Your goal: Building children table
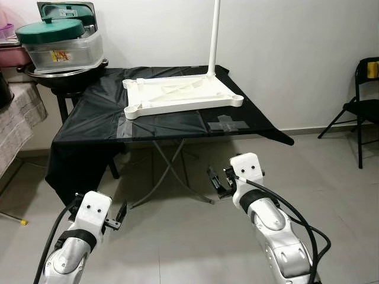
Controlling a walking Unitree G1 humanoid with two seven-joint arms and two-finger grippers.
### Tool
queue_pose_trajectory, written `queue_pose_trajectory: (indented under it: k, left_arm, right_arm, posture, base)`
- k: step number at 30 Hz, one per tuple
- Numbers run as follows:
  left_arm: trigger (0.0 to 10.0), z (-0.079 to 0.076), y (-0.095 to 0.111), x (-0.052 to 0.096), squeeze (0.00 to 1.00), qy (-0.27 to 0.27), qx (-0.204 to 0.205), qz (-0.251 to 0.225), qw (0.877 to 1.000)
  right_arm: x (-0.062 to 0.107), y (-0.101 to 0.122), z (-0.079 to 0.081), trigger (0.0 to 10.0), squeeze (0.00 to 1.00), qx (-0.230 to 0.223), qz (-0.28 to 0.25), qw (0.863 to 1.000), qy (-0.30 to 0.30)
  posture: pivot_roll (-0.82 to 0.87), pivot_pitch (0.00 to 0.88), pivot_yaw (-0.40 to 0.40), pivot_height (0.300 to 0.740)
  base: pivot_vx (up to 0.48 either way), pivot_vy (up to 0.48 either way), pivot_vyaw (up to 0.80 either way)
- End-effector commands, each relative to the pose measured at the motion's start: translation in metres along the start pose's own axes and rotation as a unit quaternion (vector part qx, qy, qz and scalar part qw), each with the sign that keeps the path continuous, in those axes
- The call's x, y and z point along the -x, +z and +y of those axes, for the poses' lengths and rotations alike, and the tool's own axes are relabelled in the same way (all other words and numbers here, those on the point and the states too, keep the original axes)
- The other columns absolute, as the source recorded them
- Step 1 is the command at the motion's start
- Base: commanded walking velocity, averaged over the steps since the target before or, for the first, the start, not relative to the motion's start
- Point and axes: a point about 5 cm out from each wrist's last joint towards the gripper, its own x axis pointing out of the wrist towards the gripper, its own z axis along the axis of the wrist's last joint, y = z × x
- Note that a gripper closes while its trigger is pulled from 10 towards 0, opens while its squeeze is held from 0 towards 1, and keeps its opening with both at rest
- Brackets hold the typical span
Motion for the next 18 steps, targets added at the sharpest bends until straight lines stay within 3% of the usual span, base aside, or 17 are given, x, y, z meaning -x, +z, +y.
queue_pose_trajectory:
  k: [1,13,18]
  left_arm:
    - [10.0,0.001,-0.003,0.002,0.0,-0.004,-0.015,0.005,1.0]
    - [10.0,0.001,-0.004,0.002,0.0,-0.005,-0.021,0.008,1.0]
    - [10.0,-0.001,-0.006,0.003,0.0,-0.006,-0.022,0.012,1.0]
  right_arm:
    - [-0.002,-0.002,-0.002,10.0,0.0,-0.004,0.01,1.0,-0.002]
    - [-0.001,-0.004,-0.005,10.0,0.0,-0.002,0.025,1.0,0.001]
    - [-0.003,-0.012,-0.017,10.0,0.0,-0.006,0.051,0.998,-0.026]
  posture:
    - [-0.02,0.0,-0.041,0.705]
    - [-0.03,0.0,-0.036,0.67]
    - [-0.02,0.0,-0.037,0.655]
  base:
    - [0.0,0.0,0.0]
    - [0.0,0.0,0.0]
    - [0.0,0.0,0.0]
